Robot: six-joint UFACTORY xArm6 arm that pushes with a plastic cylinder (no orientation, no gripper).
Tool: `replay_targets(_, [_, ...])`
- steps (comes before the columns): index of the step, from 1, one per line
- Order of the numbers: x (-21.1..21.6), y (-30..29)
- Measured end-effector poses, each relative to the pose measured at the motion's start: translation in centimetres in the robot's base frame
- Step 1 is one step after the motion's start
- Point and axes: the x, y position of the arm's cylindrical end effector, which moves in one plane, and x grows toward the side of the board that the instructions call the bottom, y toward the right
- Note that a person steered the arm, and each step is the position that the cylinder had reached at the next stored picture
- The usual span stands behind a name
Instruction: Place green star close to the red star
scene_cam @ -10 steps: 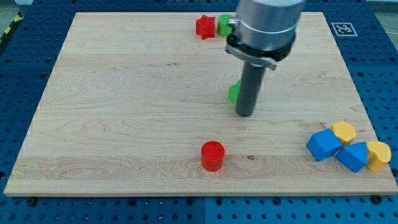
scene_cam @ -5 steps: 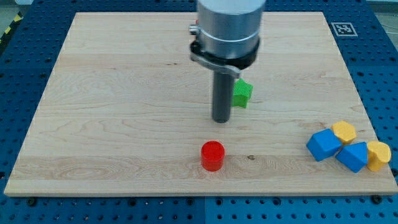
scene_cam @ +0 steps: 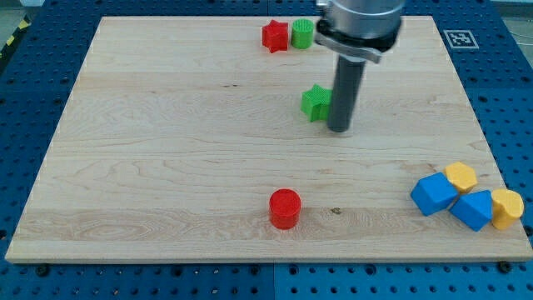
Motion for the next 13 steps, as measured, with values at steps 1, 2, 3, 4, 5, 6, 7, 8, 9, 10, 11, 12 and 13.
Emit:
replay_targets(1, [-0.7,0.4])
replay_targets(2, [-2.5,-3.2])
replay_targets(3, [-3.0,-4.1])
replay_targets(4, [-2.9,-4.7])
replay_targets(5, [-2.9,-5.3])
replay_targets(6, [-2.9,-5.5])
replay_targets(7, [-3.1,-7.5])
replay_targets(8, [-3.2,-7.5])
replay_targets(9, [-3.2,-7.5])
replay_targets(10, [-3.2,-9.0])
replay_targets(11, [-4.1,-9.8])
replay_targets(12, [-4.4,-10.4])
replay_targets(13, [-4.5,-10.9])
